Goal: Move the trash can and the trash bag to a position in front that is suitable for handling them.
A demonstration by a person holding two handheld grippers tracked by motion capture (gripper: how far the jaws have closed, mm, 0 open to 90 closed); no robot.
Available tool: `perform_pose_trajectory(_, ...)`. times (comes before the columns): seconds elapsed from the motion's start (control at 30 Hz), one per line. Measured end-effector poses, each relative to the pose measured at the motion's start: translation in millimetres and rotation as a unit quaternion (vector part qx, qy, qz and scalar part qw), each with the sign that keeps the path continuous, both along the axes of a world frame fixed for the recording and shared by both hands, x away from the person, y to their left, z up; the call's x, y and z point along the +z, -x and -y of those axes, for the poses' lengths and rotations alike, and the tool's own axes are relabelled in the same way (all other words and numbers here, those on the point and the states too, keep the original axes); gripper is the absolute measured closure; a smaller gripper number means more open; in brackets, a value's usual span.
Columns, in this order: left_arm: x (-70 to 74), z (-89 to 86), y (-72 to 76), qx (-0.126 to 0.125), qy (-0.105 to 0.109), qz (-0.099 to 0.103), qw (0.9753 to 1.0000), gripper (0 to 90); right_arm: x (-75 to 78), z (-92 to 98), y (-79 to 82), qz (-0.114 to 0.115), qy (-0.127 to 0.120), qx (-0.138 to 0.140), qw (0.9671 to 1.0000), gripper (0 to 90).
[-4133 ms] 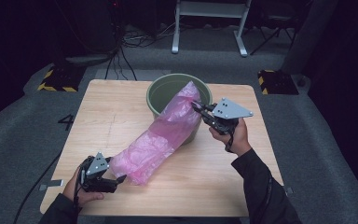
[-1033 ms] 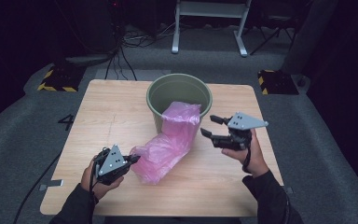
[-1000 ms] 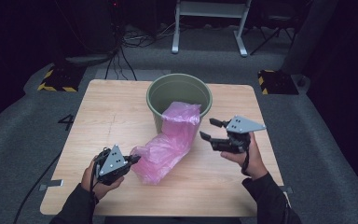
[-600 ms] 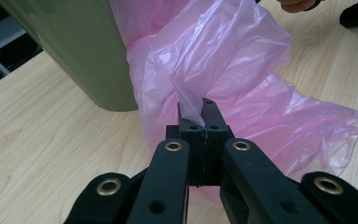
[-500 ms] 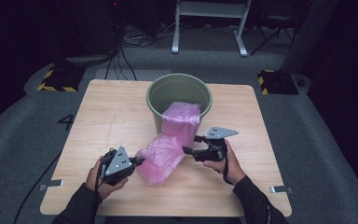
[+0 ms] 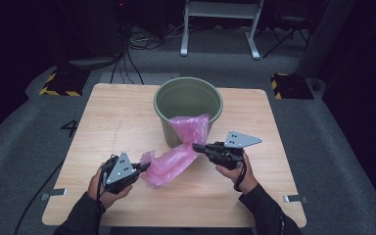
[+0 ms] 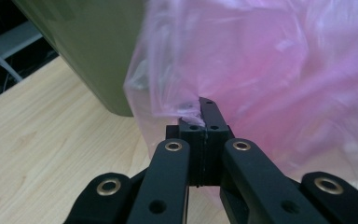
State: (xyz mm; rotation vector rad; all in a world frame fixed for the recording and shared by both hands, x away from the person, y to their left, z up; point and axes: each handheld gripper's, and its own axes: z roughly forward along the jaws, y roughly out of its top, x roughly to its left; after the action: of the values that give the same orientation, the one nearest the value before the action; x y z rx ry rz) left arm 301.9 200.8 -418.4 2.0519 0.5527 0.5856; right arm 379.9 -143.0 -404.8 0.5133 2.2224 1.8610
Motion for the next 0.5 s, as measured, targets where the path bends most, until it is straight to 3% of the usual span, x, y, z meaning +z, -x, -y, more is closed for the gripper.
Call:
perform_pose_trajectory(0.2,9.5,0.6,6.0,-0.004,0.013,0.020,0.9997,88.9,24.1,3.1,0.9,0.031,-0.017,0.000,0.9994,89.2)
perform_pose_trajectory(0.3,12.9,3.1,7.8,0.000,0.015,0.027,0.9995,74.4,33.0,4.9,-3.6,0.035,-0.026,-0.009,0.9990,89.1)
perform_pose_trajectory(0.37,14.0,5.3,9.5,-0.012,0.019,0.022,0.9995,61.6,37.9,6.5,-7.4,0.039,-0.030,-0.015,0.9987,89.1)
perform_pose_trajectory(0.5,15.3,12.6,12.7,-0.020,0.016,0.022,0.9994,45.3,45.8,7.4,-15.9,0.046,-0.028,-0.027,0.9982,89.0)
